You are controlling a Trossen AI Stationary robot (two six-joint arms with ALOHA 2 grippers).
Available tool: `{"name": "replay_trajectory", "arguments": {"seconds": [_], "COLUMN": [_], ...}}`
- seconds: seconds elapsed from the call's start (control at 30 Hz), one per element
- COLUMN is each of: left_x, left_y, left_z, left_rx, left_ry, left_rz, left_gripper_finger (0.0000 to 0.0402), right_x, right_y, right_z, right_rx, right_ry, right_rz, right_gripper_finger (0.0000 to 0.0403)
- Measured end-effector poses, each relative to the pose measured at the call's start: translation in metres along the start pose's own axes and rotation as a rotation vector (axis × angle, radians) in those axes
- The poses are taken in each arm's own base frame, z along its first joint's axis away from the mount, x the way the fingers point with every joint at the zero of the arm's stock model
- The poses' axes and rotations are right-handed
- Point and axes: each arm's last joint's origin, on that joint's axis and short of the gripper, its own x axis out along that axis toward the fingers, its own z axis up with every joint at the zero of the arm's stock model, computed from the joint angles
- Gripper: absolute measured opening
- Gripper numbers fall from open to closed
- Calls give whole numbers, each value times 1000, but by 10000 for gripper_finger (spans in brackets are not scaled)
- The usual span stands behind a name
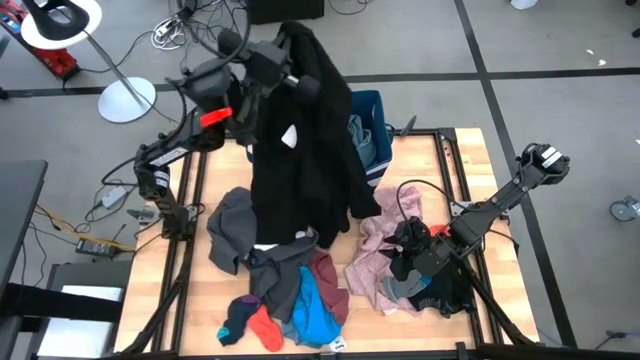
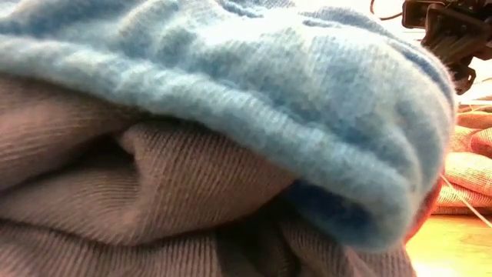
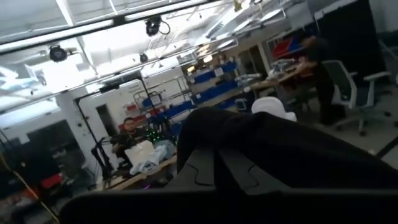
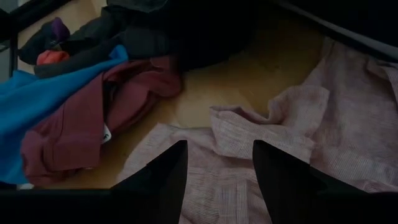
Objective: Sort clothes
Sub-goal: Put the black jacket into the laundry bin
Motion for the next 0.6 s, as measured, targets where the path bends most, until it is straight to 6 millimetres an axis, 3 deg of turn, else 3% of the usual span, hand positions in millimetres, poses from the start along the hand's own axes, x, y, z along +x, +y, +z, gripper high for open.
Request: {"name": "replay_trajectory", "arguments": {"seconds": [0.17, 0.3, 0.4, 0.6], "left_x": [19, 25, 27, 34], "left_y": [-5, -23, -39, -61], "left_z": [-13, -31, -54, -107], "left_rx": [50, 199, 323, 352], "left_ry": [32, 120, 229, 485], "left_rz": [31, -28, -115, -337], "left_gripper_finger": [0, 0, 0, 0], "right_x": [0, 0, -1, -1], "right_y": [0, 2, 2, 3], "right_z": [0, 0, 0, 1], "right_rx": [3, 10, 13, 15], "right_ry": [-1, -7, -10, -12], "right_rz": [2, 13, 19, 23], "right_gripper_finger": [183, 183, 183, 183]}}
